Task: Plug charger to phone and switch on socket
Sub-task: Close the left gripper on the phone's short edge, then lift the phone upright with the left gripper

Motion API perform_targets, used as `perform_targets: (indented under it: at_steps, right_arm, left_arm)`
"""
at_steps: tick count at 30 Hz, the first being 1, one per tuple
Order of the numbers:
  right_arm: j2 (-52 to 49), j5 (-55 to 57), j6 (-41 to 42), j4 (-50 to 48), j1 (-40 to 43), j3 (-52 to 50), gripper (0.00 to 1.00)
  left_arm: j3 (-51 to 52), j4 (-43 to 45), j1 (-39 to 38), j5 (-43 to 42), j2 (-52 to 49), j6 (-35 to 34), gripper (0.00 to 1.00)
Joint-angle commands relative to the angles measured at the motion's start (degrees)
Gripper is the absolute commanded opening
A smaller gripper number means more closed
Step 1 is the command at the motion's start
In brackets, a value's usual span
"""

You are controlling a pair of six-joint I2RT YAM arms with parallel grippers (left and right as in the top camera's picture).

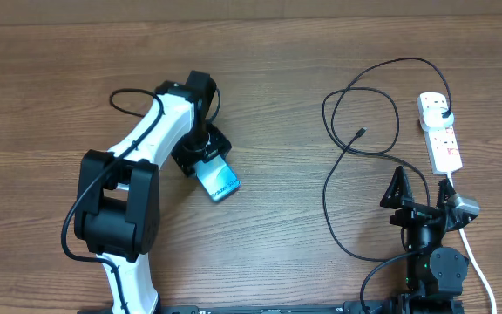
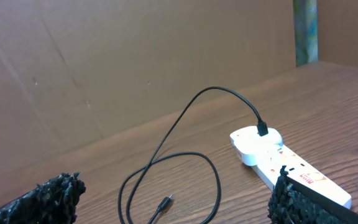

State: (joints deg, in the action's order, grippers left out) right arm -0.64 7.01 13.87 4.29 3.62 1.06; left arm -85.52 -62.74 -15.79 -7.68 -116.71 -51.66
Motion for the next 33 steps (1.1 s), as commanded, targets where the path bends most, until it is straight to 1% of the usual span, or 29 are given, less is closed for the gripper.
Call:
perform_targets:
  at_steps: [1, 4, 13, 20, 22, 24, 26, 30, 33]
  right_arm:
    - [0.15, 0.26, -0.46, -0.26, -0.07, -0.59, 1.0]
    - [0.15, 0.26, -0.46, -0.26, -0.07, -0.59, 1.0]
    - [0.15, 0.26, -0.46, -0.26, -0.07, -0.59, 1.0]
    - [0.15, 0.26, -0.46, -0.26, -0.07, -0.59, 1.0]
    - [0.15, 0.26, -0.46, -0.26, -0.09, -0.59, 1.0]
    - [0.15, 0.26, -0.46, -0.26, -0.09, -0.59, 1.0]
    - [0.15, 0.26, -0.46, -0.26, -0.09, -0.59, 1.0]
    - [0.15, 0.26, -0.46, -0.26, -0.09, -0.59, 1.0]
    - [0.15, 0.26, -0.46, -0.26, -0.09, -0.59, 1.0]
  left_arm:
    - [-4.66, -2.8, -0.63, 0.17, -0.17, 2.64, 0.68]
    - [-7.56, -6.78, -0.61, -0.98, -0.17, 4.2, 0.68]
    - [-16.28, -19.58, -0.39, -12.37, -0.17, 13.25, 0.68]
    - [-17.57, -26.16, 2.32, -22.47, -0.17, 21.77, 0.66]
    - [-17.57, -28.41, 4.37, -26.36, -0.17, 26.14, 0.66]
    - [-17.57, -29.46, 5.62, -28.65, -0.17, 28.59, 0.66]
    - [-17.57, -30.29, 6.95, -30.12, -0.17, 29.86, 0.66]
    - [-17.57, -31.12, 8.41, -31.74, -0.17, 29.88, 0.66]
    - [-17.57, -31.74, 8.94, -35.71, -0.17, 31.41, 0.66]
